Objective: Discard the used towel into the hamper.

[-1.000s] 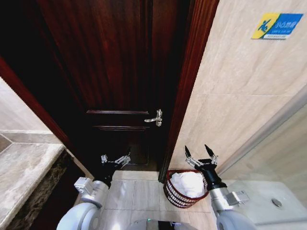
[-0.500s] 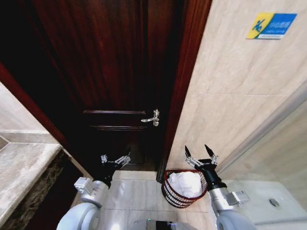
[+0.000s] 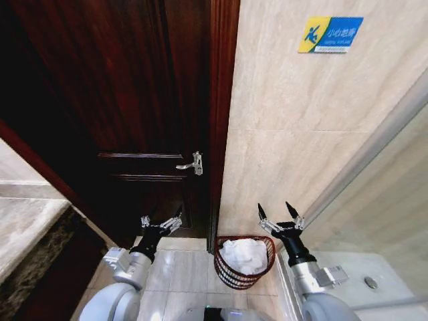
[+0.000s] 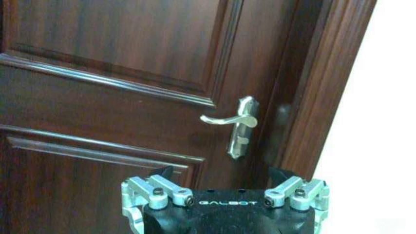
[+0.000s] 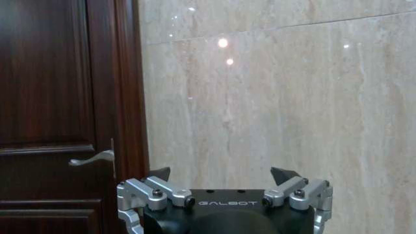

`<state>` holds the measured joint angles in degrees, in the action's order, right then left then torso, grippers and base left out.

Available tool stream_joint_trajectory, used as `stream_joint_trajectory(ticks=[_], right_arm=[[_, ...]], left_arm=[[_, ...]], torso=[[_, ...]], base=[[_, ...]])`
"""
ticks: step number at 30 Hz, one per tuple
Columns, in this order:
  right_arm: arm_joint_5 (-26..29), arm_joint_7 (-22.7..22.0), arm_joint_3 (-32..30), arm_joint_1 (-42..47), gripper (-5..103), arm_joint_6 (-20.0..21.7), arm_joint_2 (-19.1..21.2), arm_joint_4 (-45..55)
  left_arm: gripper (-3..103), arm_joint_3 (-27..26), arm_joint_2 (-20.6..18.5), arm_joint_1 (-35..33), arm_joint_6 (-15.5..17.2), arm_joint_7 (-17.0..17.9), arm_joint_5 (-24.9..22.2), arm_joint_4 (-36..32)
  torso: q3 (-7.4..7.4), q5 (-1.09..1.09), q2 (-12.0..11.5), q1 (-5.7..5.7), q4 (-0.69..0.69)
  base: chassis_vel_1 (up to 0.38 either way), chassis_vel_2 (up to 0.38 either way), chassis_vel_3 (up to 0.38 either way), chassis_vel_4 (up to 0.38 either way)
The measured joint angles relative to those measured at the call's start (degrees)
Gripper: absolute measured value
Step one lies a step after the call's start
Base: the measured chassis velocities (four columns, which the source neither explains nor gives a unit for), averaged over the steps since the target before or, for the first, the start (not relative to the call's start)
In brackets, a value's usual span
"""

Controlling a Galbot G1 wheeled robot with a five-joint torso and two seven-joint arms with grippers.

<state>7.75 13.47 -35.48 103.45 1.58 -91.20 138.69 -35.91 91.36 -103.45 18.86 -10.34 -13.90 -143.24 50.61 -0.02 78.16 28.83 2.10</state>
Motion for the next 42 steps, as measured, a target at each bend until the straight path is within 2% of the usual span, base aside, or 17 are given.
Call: stream_joint_trajectory(ticks=[42], right_arm=[[0.0, 0.0, 0.0, 0.0, 100, 0.0, 0.0, 0.0]], left_arm=[[99, 0.0, 0.0, 0.0, 0.0, 0.0, 0.0, 0.0]], torso=[[0.0, 0.02, 0.0, 0.01, 0.0]], base=[[0.031, 0.028, -0.026, -0.027]])
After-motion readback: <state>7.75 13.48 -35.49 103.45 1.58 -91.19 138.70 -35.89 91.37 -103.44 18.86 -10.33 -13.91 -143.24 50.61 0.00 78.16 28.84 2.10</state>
